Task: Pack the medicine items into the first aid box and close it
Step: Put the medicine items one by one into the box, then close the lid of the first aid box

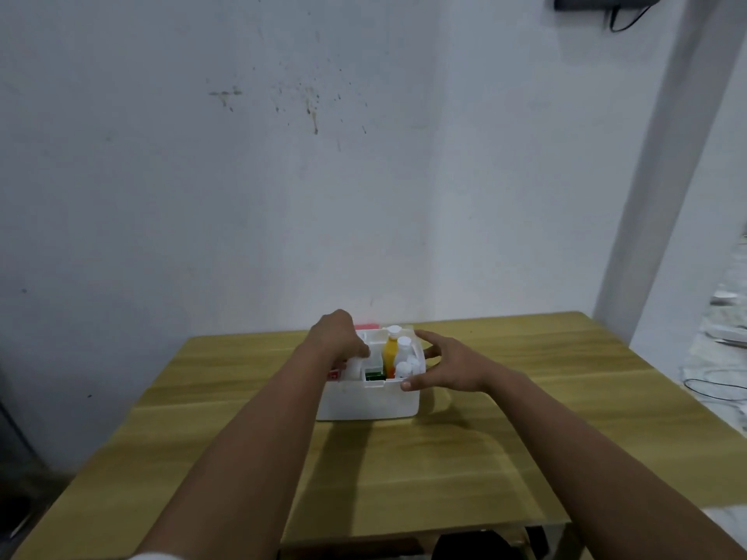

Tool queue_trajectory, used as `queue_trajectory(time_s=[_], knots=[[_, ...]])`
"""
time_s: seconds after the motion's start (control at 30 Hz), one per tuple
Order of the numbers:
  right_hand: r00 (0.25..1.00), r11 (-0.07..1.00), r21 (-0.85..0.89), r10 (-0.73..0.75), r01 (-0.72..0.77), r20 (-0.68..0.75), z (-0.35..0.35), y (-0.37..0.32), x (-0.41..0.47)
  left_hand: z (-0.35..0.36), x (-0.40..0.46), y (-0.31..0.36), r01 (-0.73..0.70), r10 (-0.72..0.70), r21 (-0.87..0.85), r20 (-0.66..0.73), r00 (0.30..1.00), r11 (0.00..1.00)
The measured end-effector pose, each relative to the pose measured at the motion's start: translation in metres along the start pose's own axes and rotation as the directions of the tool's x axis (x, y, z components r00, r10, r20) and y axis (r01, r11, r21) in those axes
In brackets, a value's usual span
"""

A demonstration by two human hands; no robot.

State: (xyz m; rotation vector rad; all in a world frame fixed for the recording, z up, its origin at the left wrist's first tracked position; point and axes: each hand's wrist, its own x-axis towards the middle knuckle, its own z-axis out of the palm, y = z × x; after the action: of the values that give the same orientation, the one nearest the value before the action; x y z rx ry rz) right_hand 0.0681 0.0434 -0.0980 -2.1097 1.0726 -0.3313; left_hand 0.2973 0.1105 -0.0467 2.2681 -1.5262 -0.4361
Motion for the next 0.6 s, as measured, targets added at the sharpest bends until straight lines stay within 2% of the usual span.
queue_trajectory(time_s=[0.1, 0.17, 0.27, 0.37, 0.47, 0.53, 0.6], knots=[[1.0, 1.0, 0.02, -0.02, 0.021, -0.018, -0.004, -0.001, 0.003, 0.003, 0.01, -0.004, 0.004, 0.002, 0.098, -0.057, 0.998, 0.995], [0.999, 0.996, 0.092, -0.015, 0.019, -0.05, -0.008, -0.007, 0.008, 0.0, 0.015, -0.009, 0.024, -0.012, 0.124, -0.101, 0.995, 0.992], [0.984, 0.966, 0.254, 0.081, -0.038, -0.16, -0.012, -0.013, 0.025, -0.005, 0.028, -0.027, 0.067, -0.059, 0.028, -0.223, 0.973, 0.997], [0.957, 0.887, 0.433, 0.247, -0.161, -0.151, -0.011, -0.014, 0.046, -0.005, 0.048, -0.054, 0.143, -0.178, -0.14, -0.286, 0.941, 0.98], [0.927, 0.803, 0.536, 0.363, -0.261, -0.092, -0.004, -0.008, 0.076, 0.003, 0.072, -0.074, 0.218, -0.296, -0.363, -0.175, 0.939, 0.906], [0.907, 0.741, 0.598, 0.417, -0.307, -0.051, 0.0, -0.003, 0.094, 0.007, 0.086, -0.082, 0.27, -0.357, -0.542, -0.061, 0.932, 0.796], [0.897, 0.706, 0.626, 0.441, -0.33, -0.024, 0.003, -0.002, 0.104, 0.009, 0.098, -0.089, 0.331, -0.383, -0.641, 0.063, 0.922, 0.692]])
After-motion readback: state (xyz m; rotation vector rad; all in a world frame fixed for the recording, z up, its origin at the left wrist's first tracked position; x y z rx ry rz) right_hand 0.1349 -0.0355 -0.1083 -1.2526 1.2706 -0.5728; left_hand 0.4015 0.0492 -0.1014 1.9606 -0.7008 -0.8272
